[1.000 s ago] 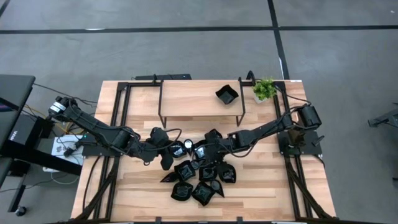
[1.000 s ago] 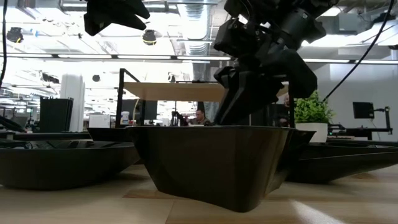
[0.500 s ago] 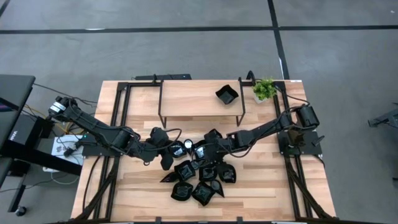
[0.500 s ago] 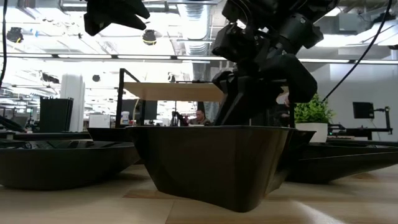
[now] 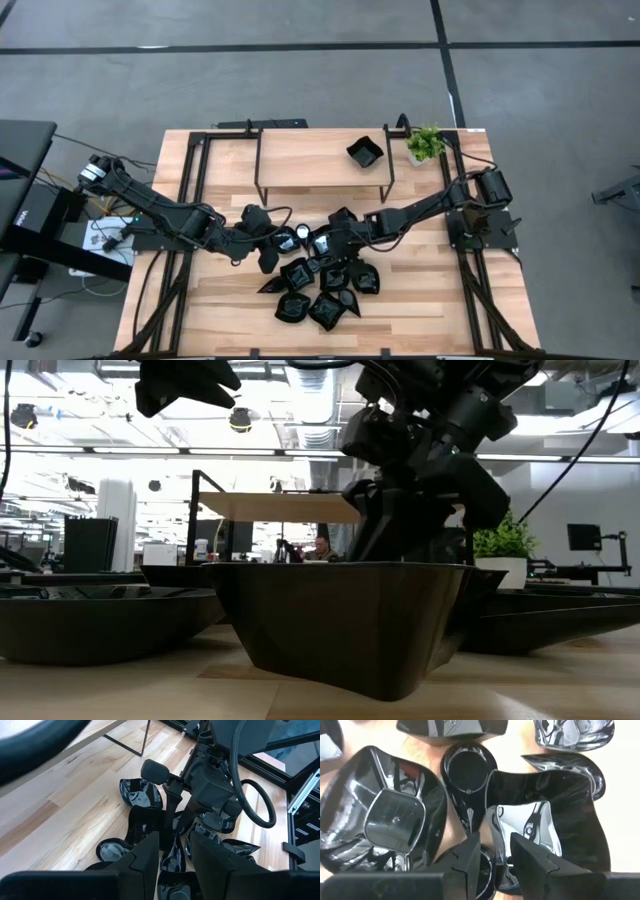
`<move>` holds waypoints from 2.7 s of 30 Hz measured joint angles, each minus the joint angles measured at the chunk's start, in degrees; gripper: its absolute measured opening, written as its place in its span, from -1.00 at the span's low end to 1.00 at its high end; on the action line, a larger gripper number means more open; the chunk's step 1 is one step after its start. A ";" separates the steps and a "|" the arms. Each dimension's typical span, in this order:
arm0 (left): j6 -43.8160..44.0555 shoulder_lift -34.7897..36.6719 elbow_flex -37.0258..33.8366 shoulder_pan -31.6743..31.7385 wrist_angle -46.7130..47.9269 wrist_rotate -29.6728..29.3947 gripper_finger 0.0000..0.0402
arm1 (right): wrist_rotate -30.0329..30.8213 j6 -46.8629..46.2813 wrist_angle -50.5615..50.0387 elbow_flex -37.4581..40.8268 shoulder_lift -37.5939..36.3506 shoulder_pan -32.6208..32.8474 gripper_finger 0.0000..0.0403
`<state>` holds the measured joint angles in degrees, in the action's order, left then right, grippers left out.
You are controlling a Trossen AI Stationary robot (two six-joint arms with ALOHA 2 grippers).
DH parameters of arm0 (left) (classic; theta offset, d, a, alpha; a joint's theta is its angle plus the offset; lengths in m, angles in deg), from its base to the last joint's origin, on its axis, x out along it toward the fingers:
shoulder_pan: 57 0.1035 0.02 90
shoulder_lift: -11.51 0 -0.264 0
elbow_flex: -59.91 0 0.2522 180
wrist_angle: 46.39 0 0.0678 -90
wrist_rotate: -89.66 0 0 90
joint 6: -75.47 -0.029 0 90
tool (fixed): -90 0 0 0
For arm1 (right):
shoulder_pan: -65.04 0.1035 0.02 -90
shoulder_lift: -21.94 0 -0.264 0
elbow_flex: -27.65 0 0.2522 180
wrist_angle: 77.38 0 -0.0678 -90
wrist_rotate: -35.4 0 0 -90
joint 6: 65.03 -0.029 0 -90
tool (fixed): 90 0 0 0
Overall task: Pick & Place Mini shaped plates
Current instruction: Stack the black distorted square plate on the black distorted square plate on the shelf
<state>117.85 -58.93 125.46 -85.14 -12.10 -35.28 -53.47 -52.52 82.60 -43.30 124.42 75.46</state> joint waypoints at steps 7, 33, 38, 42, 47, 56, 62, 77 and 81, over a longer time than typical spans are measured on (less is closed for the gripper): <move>-0.07 0.00 0.00 0.00 0.00 0.00 -0.44 | 0.07 -0.13 -0.45 -0.02 0.00 -0.42 -0.49; -0.06 0.00 0.00 0.00 0.00 -0.11 -0.44 | 0.24 -0.08 -2.36 -0.01 -0.02 -0.79 -0.49; -0.05 0.00 0.00 0.00 0.00 -0.20 -0.44 | 0.35 -0.08 -2.40 -0.02 -0.04 -0.79 -0.50; -0.05 0.00 0.00 0.00 0.00 -0.20 -0.44 | 0.37 -0.08 -2.49 -0.02 -0.04 -0.79 -0.54; -0.05 0.00 0.00 0.00 -0.02 -0.20 -0.44 | 0.37 -0.39 -2.53 -0.02 -0.04 -0.81 -0.63; -0.05 0.00 0.00 0.00 -0.02 -0.22 -0.44 | 0.37 -0.56 -2.60 -0.02 -0.04 -0.79 -0.70; -0.03 0.00 0.00 0.00 -0.02 -0.22 -0.44 | 0.37 -0.56 -2.60 -0.02 -0.04 -0.79 -0.70; -0.05 0.00 0.00 0.00 -0.02 -0.20 -0.44 | 0.39 -0.54 -2.57 -0.07 -0.07 -0.74 -0.84; -0.04 0.00 0.00 0.00 -0.02 -0.20 -0.44 | 0.39 -0.54 -3.68 -0.82 -0.07 -0.74 -0.93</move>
<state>117.80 -58.93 125.46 -85.14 -12.12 -35.47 -53.08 -53.06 78.92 -44.12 124.35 74.71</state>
